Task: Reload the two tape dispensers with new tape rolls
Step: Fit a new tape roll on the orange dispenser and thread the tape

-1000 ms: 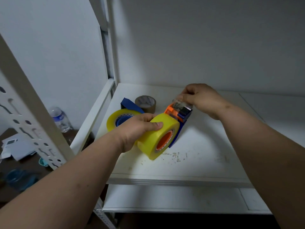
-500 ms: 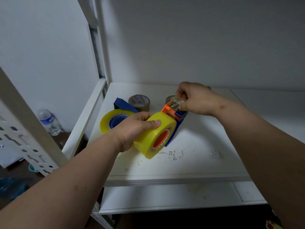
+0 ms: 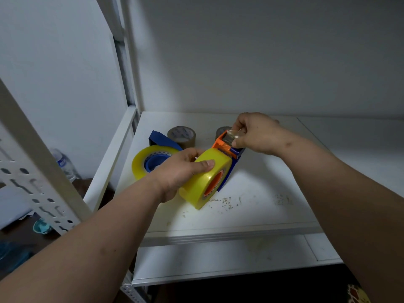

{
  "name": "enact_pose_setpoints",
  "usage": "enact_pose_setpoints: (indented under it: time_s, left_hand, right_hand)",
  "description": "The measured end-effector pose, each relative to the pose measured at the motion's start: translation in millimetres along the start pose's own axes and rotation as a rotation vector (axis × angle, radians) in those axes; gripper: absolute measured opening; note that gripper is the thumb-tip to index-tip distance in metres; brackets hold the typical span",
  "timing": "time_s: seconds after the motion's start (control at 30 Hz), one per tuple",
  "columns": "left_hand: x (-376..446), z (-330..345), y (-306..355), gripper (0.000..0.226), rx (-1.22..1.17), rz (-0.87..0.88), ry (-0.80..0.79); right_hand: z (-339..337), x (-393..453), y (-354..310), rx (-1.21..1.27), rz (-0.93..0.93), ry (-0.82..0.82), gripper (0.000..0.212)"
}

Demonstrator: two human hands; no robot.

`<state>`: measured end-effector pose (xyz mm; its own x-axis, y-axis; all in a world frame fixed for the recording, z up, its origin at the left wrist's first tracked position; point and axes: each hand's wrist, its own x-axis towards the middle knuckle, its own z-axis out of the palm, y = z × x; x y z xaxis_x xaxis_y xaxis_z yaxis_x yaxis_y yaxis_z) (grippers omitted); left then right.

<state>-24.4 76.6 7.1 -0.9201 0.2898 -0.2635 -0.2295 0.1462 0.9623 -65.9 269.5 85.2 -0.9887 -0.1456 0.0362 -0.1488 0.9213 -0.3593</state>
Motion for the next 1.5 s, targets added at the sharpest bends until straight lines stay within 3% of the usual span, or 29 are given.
enact_pose_setpoints:
  time_s: [0.13,0.33,0.47,0.57,0.67,0.8,1.07,1.23,1.33,1.5]
  left_hand:
    - [-0.6,-0.2,1.6,0.049,0.016,-0.011,-0.014]
    - [-0.3,0.5,4.3,0.042,0.041,-0.024,-0.041]
    - [-1.8,0.6,5.2,0.041,0.054,-0.016,-0.050]
    - [-2.6,0.1,5.0,0.044,0.061,-0.009,-0.064]
    - [-3.6,-0.7,2.4,0.044,0.068,0.009,-0.066]
    - [-4.6,1.3,-1.1,0.042,0.078,0.042,-0.055]
    - [-5.8,-0.2,-3.5,0.045,0.126,0.062,-0.079]
    - [-6.3,5.9,-3.2,0.040,0.125,0.079,-0.075]
    - [-6.8,10.0,-0.9,0.040,0.117,0.085,-0.077]
    - [-6.5,9.7,1.7,0.036,0.107,0.076,-0.085]
  right_hand:
    - [-2.3,-1.5,-0.5,-0.190,-0.021,0.009,0.020]
    - [2.3,-1.4,-2.4,-0.452,-0.140,0.059,0.010]
    - [12.9,-1.2,-1.1,-0.574,-0.202,0.196,0.012]
    - [20.9,-0.5,-0.3,-0.533,-0.134,0.209,0.009]
    - [16.2,-2.2,1.6,-0.311,-0.035,0.131,0.004]
    - [7.7,-5.7,1.9,-0.174,0.024,0.060,0.014]
    - [0.6,-9.6,-5.4,-0.315,0.034,0.031,0.026]
    - [12.1,-12.7,-2.8,-0.586,-0.074,0.133,0.012]
    - [17.5,-14.5,1.6,-0.672,-0.115,0.181,0.021]
    - [10.6,-19.3,7.4,-0.606,-0.075,0.088,0.016]
